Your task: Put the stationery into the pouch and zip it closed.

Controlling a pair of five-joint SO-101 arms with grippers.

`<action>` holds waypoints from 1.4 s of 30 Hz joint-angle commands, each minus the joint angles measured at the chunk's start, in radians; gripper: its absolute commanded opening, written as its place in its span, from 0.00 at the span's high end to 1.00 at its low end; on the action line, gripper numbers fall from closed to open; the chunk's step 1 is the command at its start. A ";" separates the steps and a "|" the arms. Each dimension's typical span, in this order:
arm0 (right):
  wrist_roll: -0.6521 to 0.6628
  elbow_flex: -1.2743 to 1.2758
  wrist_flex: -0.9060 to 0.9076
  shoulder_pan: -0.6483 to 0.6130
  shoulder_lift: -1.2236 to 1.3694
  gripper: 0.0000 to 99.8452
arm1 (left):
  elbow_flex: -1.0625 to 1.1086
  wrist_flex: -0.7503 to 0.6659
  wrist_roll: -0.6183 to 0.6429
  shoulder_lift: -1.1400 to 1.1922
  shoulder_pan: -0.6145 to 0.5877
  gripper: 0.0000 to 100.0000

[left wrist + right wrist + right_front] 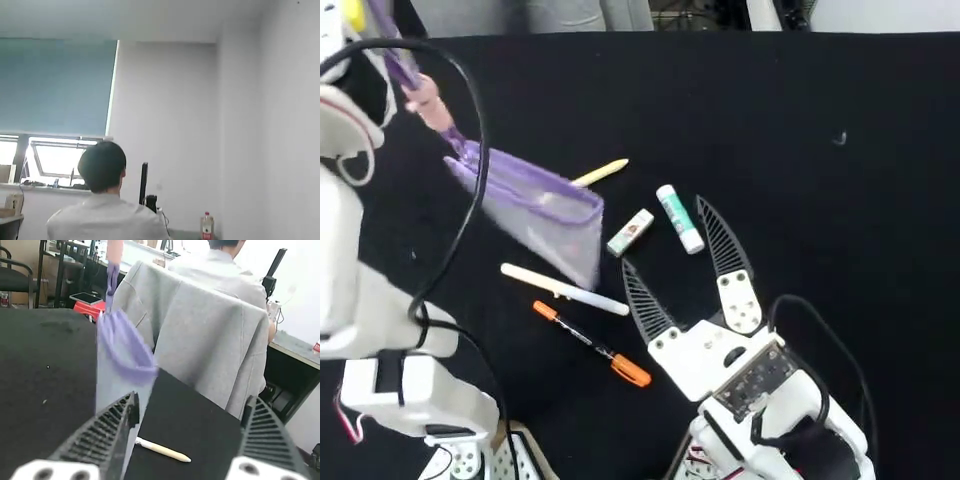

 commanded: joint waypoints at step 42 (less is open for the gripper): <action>0.144 -0.008 -0.242 -0.141 0.989 0.76 | -0.024 0.141 0.008 -0.058 -0.311 0.97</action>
